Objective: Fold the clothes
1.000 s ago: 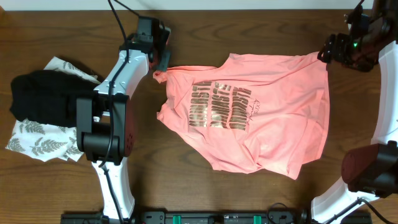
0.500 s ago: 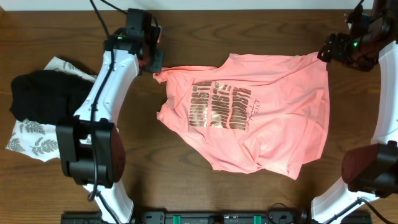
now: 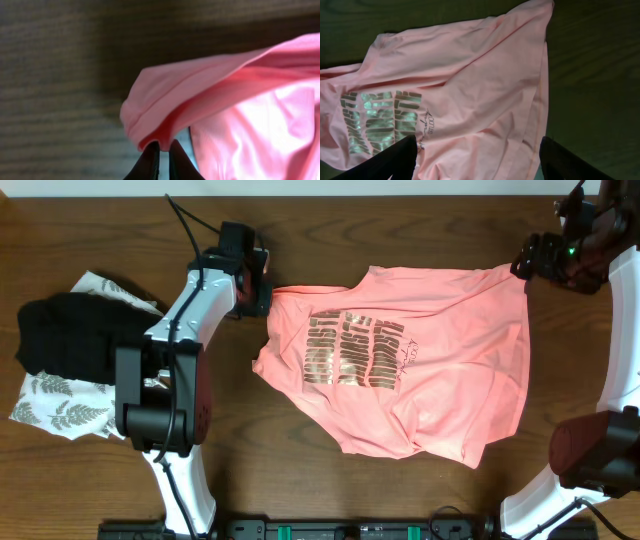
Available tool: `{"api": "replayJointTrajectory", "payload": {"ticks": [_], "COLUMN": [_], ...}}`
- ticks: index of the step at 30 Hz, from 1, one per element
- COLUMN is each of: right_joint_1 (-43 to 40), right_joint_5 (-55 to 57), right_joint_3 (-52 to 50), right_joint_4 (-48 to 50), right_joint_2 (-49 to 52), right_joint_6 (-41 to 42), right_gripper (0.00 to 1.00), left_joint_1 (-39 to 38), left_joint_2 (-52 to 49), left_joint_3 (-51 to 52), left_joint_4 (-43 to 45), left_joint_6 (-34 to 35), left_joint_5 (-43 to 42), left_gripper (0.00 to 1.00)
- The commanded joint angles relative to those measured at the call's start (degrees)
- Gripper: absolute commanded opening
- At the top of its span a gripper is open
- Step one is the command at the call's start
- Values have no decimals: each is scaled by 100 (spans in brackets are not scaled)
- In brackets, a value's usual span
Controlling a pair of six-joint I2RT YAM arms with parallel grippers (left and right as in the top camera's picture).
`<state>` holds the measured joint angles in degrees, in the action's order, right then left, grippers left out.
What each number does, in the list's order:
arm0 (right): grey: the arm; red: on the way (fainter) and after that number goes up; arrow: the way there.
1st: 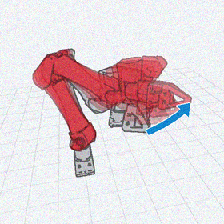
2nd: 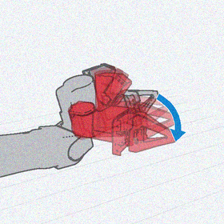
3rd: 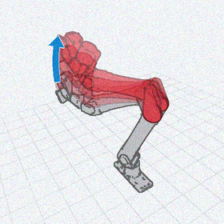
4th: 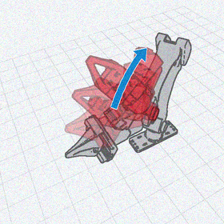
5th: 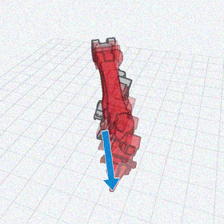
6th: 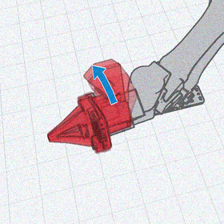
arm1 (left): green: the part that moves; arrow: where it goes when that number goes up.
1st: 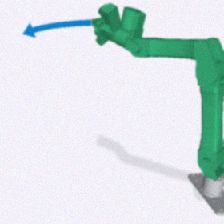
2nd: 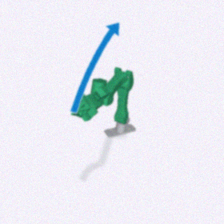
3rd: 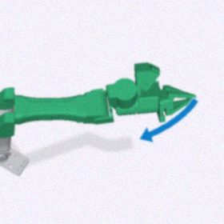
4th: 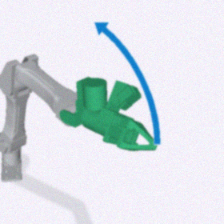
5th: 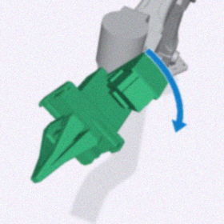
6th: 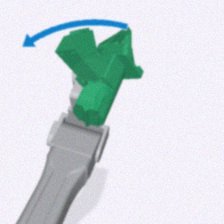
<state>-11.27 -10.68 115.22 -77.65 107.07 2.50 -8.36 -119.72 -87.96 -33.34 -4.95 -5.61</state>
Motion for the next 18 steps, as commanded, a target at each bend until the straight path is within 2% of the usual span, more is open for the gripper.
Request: {"api": "replayJointTrajectory", "payload": {"ticks": [1,9,11,14,18], "right_joint_1": [42,42,42,42,42], "right_joint_5": [17,20,20,20,37], "right_joint_3": [15,15,15,15,15], "right_joint_4": [7,11,11,13,11], "right_joint_2": [-153,-153,-153,-153,-153], "right_joint_6": [-17,-20,-20,-20,-22], "right_gripper": [77,78,79,79,79], "left_joint_1": [15,31,46,107,280], "left_joint_2": [-249,-728,-750,-750,-684], "left_joint_3": [-22,-22,-22,-46,-83], "left_joint_4": [323,1405,1635,1716,1550], "left_joint_6": [-79,-402,-402,-402,-393], "left_joint_5": [-46,184,455,881,1108], "left_gripper": [9,11,17,34,41]}}
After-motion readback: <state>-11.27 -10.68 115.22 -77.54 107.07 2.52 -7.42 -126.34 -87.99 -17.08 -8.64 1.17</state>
